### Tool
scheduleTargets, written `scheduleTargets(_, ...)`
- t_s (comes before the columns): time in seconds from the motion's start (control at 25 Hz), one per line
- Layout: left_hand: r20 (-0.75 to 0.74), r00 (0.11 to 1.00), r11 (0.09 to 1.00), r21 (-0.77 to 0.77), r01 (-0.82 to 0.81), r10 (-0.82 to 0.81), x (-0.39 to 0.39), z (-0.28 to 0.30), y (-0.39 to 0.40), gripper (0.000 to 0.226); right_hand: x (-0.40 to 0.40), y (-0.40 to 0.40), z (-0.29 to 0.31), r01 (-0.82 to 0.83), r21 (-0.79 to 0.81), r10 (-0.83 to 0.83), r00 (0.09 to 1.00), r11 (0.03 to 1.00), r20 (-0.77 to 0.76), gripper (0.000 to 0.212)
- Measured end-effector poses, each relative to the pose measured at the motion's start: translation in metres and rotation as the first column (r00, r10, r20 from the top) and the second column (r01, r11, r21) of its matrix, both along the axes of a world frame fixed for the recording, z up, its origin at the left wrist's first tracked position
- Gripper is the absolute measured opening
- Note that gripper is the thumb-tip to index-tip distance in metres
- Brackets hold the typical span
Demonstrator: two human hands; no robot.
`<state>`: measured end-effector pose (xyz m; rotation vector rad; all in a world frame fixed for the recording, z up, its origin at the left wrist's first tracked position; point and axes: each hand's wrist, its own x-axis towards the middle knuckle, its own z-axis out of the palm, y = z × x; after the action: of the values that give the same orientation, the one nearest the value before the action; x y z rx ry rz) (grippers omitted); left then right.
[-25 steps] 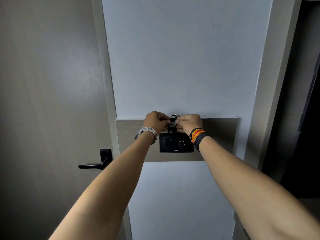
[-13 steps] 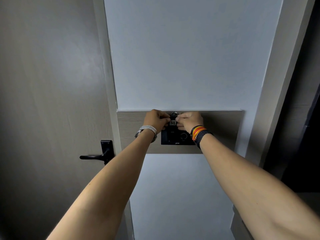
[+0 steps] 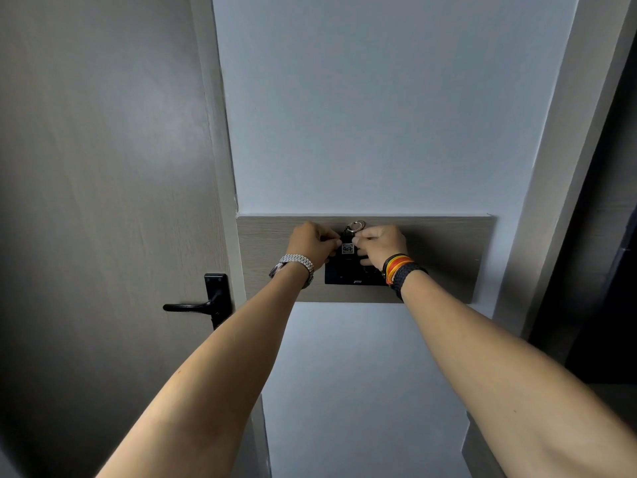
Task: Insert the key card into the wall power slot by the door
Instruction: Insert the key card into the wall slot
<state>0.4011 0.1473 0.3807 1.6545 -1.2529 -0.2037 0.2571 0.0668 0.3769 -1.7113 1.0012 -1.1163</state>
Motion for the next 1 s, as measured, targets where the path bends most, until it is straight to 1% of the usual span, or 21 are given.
scheduleTargets(0.08,-0.014,1.000,1.000,0.000,0.002,-0.002,-0.001,-0.001,-0.001,0.010,0.000,0.001,-0.001,0.003,-0.014,-0.004,1.000,1.000,-0.008,0.018)
scheduleTargets(0.16,0.015,1.000,1.000,-0.001,-0.010,0.011,-0.002,-0.001,-0.001,0.011,-0.001,0.001,-0.001,0.007,-0.021,-0.007,1.000,1.000,-0.011,0.018)
scheduleTargets(0.2,0.069,0.997,0.999,-0.015,-0.037,0.038,-0.003,-0.001,-0.001,0.013,-0.001,0.001,-0.001,0.007,-0.025,-0.007,1.000,1.000,-0.016,0.017)
scheduleTargets(0.24,0.156,0.984,0.995,-0.049,-0.085,0.091,-0.003,0.000,0.000,0.016,-0.001,0.001,-0.001,0.005,-0.030,-0.006,1.000,1.000,-0.020,0.017)
scheduleTargets(0.28,0.268,0.948,0.983,-0.112,-0.145,0.171,-0.003,0.000,0.002,0.019,-0.001,0.002,-0.001,0.003,-0.035,-0.004,1.000,0.999,-0.023,0.018)
scheduleTargets(0.32,0.388,0.883,0.959,-0.205,-0.196,0.264,-0.002,0.000,0.003,0.023,-0.002,0.002,-0.001,0.002,-0.040,-0.003,1.000,0.999,-0.025,0.018)
scheduleTargets(0.36,0.491,0.797,0.926,-0.309,-0.217,0.351,0.000,-0.001,0.004,0.026,-0.002,0.002,-0.002,0.003,-0.046,-0.004,1.000,0.999,-0.027,0.018)
scheduleTargets(0.4,0.569,0.711,0.896,-0.394,-0.205,0.413,0.002,-0.001,0.003,0.031,-0.001,0.001,-0.002,0.007,-0.053,-0.008,1.000,0.999,-0.028,0.018)
scheduleTargets(0.44,0.627,0.643,0.883,-0.433,-0.181,0.439,0.005,-0.001,0.001,0.037,-0.001,0.000,-0.003,0.012,-0.057,-0.013,1.000,0.998,-0.026,0.017)
scheduleTargets(0.48,0.674,0.598,0.890,-0.425,-0.167,0.434,0.008,0.000,-0.001,0.044,-0.001,0.000,-0.004,0.014,-0.057,-0.016,1.000,0.998,-0.025,0.016)
scheduleTargets(0.52,0.707,0.572,0.903,-0.398,-0.162,0.415,0.011,0.001,-0.003,0.051,-0.001,-0.001,-0.004,0.013,-0.058,-0.014,1.000,0.998,-0.025,0.015)
scheduleTargets(0.6,0.738,0.547,0.916,-0.362,-0.170,0.394,0.015,0.005,-0.010,0.059,-0.001,-0.003,-0.005,0.008,-0.060,-0.010,1.000,0.998,-0.028,0.014)
scheduleTargets(0.68,0.734,0.537,0.909,-0.360,-0.211,0.416,0.017,0.005,-0.020,0.062,-0.001,-0.005,-0.005,0.010,-0.061,-0.011,1.000,0.998,-0.020,0.013)
scheduleTargets(0.8,0.705,0.553,0.896,-0.363,-0.255,0.443,0.020,-0.003,-0.037,0.064,-0.001,-0.004,-0.005,0.010,-0.054,-0.011,1.000,0.998,-0.002,0.011)
scheduleTargets(0.88,0.681,0.559,0.880,-0.398,-0.258,0.472,0.024,-0.010,-0.047,0.065,-0.002,-0.004,-0.005,-0.001,-0.041,0.001,1.000,0.999,0.000,0.011)
scheduleTargets(1.0,0.662,0.523,0.838,-0.491,-0.239,0.537,0.031,-0.016,-0.059,0.064,-0.005,-0.007,-0.003,-0.020,-0.031,0.020,1.000,0.999,-0.002,0.016)
